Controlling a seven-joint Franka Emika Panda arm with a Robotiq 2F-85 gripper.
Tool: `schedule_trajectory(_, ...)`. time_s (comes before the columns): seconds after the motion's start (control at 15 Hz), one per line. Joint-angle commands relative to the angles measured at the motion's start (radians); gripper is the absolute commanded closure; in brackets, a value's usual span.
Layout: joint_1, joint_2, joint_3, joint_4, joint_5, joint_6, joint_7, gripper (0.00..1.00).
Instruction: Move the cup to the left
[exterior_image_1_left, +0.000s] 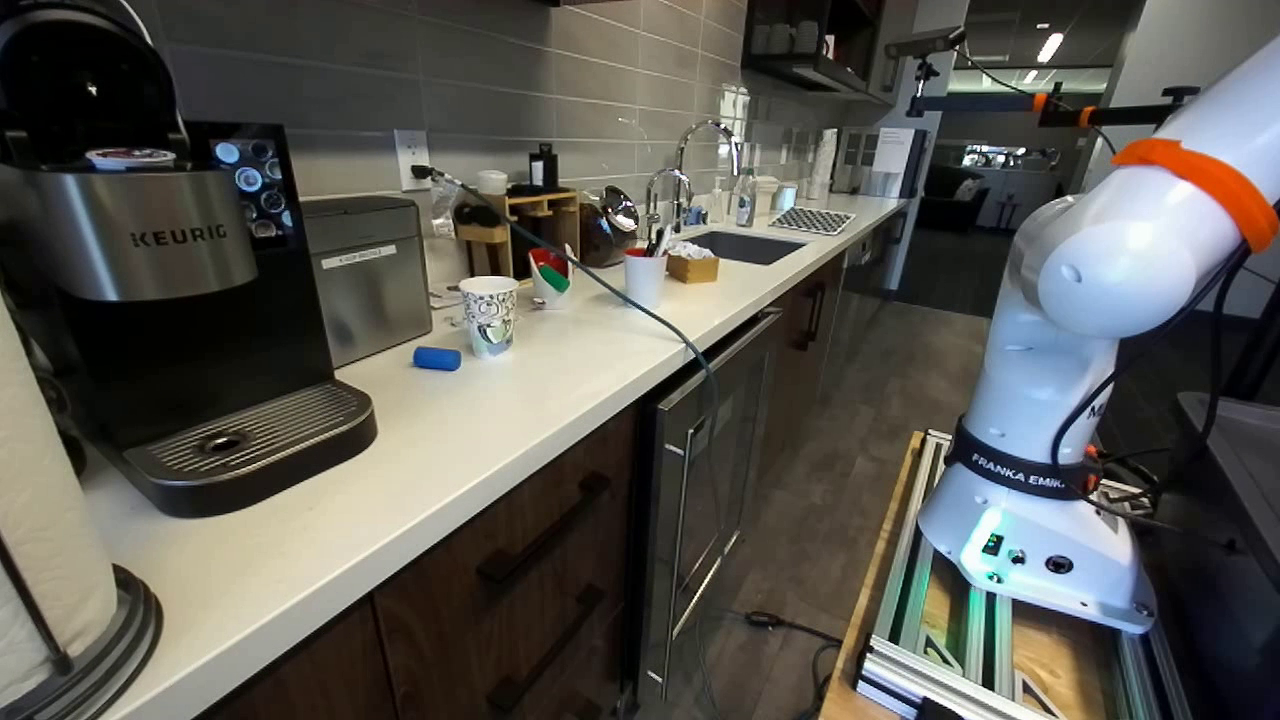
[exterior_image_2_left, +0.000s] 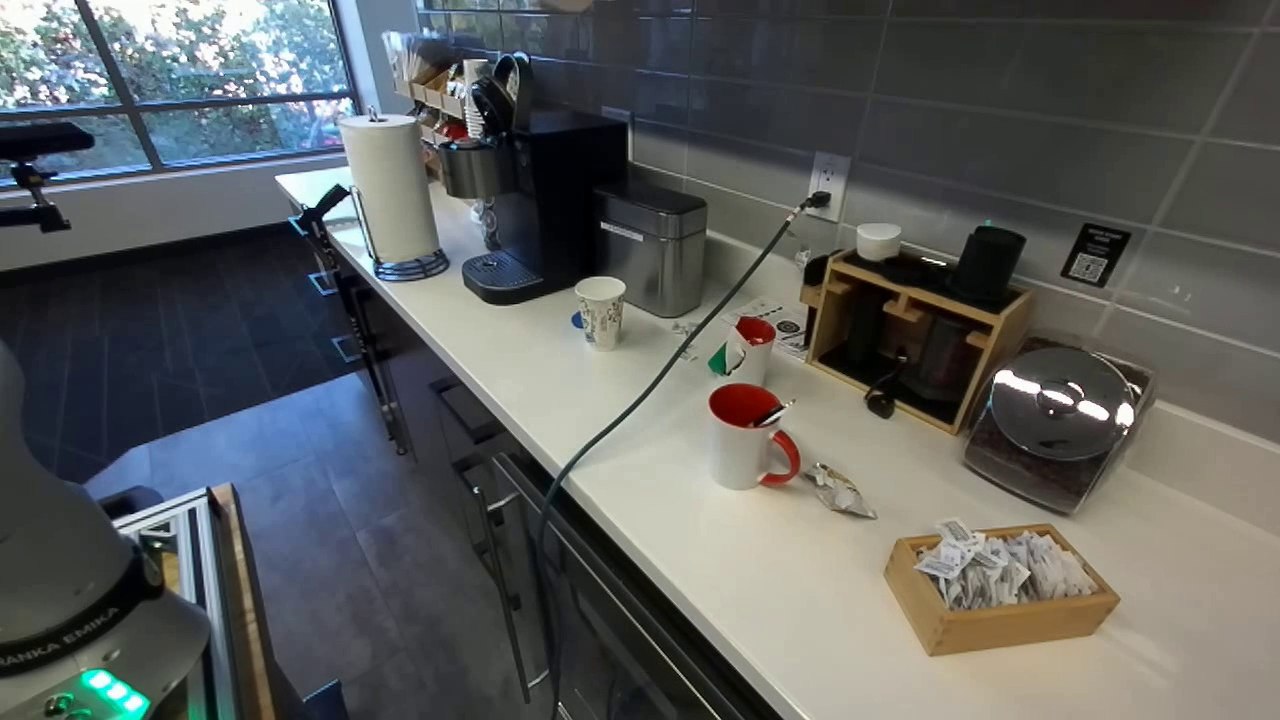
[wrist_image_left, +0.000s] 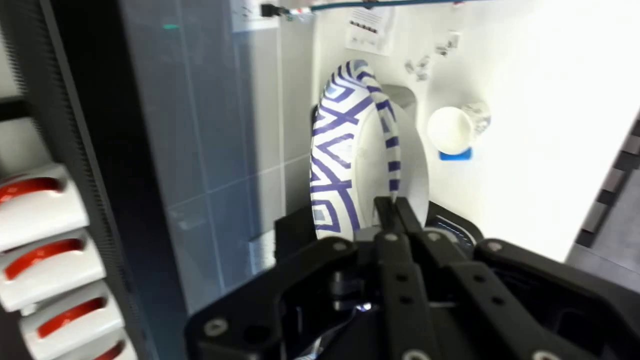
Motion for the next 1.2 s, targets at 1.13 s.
schedule_trajectory(1.13,-0.038,-0.129,0.051,-0.544,-0.375,0.262,-0.037,1.0)
